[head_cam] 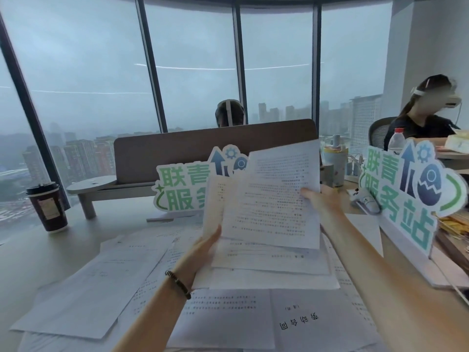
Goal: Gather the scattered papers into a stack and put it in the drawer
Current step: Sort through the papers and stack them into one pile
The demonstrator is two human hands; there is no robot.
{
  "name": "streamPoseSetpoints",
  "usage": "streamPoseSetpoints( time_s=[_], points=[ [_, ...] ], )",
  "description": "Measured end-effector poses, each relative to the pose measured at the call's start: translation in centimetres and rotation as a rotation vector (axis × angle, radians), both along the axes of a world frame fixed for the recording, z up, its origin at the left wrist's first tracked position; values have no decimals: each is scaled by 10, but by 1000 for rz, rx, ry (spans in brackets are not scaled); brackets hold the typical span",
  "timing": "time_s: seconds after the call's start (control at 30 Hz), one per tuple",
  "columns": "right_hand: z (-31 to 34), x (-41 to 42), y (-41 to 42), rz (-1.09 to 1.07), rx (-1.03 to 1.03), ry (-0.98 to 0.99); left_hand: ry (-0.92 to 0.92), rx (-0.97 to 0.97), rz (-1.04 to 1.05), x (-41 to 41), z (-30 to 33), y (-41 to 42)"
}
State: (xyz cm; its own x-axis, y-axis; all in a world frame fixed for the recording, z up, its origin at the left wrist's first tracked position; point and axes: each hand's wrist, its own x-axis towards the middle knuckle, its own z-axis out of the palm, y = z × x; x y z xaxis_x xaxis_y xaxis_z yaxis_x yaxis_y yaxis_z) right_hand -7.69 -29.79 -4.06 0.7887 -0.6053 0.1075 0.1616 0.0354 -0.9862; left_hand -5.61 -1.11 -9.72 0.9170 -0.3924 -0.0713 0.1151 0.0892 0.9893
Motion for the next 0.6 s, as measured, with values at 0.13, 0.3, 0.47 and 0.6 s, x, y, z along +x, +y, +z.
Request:
streamPoseSetpoints(
  time_s=[0.13, 0.3, 0.47, 0.6],
  points=[
    [-19, 3, -4, -3, 51, 25, 8, -48, -49, -5, -1, -1],
    [-28, 6, -12, -36, 54, 81, 72, -34, 37, -2, 0, -1],
    [-29, 4, -16, -66, 78, 61, 86, -68, 80, 2, -6, -3],
    [-34, 3, -18, -70, 104, 53, 64, -83, 121, 6, -9, -2]
  ],
)
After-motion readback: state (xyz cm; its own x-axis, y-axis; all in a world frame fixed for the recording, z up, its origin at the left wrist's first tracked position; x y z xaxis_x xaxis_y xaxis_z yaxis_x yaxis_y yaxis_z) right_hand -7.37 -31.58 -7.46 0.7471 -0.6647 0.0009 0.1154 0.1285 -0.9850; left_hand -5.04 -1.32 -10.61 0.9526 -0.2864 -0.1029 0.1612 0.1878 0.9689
